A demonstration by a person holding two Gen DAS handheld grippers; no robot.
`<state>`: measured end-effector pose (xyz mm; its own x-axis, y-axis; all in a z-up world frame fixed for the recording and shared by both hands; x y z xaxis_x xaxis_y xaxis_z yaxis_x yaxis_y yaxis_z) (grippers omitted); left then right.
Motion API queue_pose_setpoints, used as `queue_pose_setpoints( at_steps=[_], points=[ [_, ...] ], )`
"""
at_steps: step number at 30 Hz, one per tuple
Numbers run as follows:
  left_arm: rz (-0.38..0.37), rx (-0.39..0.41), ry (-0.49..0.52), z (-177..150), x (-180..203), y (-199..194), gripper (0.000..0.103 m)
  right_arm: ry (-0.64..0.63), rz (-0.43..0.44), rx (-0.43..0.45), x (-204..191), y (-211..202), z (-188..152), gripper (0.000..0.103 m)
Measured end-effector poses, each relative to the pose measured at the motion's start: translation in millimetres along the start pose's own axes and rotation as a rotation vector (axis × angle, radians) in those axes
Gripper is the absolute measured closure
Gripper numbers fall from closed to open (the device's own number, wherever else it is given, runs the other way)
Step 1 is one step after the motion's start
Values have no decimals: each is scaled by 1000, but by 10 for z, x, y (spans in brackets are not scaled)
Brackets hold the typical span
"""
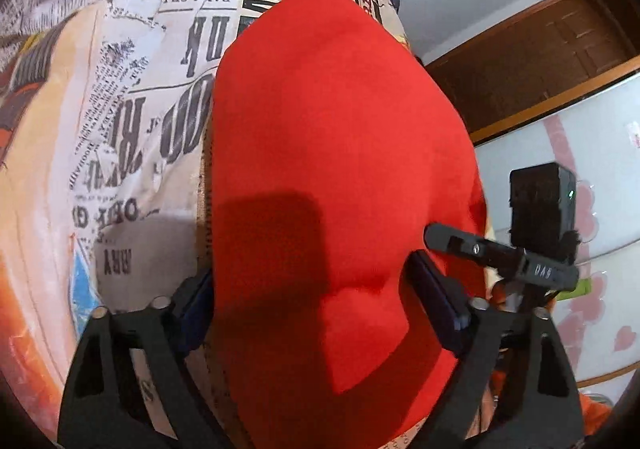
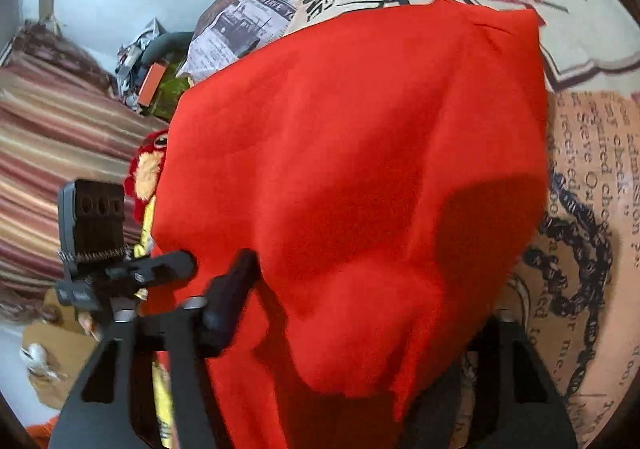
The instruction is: Fold large clothes
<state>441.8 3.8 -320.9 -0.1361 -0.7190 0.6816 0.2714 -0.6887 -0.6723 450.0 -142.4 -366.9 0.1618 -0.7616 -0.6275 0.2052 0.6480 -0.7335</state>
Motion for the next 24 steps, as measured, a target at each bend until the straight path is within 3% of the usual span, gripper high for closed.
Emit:
queue_pose_setpoints(
  at_steps=[2, 4, 9, 18, 24],
  points=[
    [15, 11, 21, -46, 47, -52, 31, 21, 39, -18, -12, -35, -9, 75],
    [8, 24, 39, -54, 124, -114, 51, 15, 38, -7, -77, -112, -22, 79],
    [33, 77, 118, -113, 388, -454, 70, -36, 10, 29, -452, -246, -27, 83],
    [9, 217, 136, -43, 363, -1403, 72, -106, 21, 92, -1249, -330, 158, 84],
    [28, 298, 110, 119, 4, -1893, 72, -175, 18, 101, -1756, -109, 409, 84]
  ],
)
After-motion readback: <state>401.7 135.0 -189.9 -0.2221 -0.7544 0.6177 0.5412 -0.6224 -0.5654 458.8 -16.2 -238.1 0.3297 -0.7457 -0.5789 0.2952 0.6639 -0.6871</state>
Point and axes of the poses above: each gripper's, at about its wrist camera, not at the fingertips, and y roughly the way its jaws point, x to its right, z to its top, the point moved 5 cm from there along y, roughly the way its jaws point, and after that the axes turned 9 degrees about -z, right-handed, at the moved point
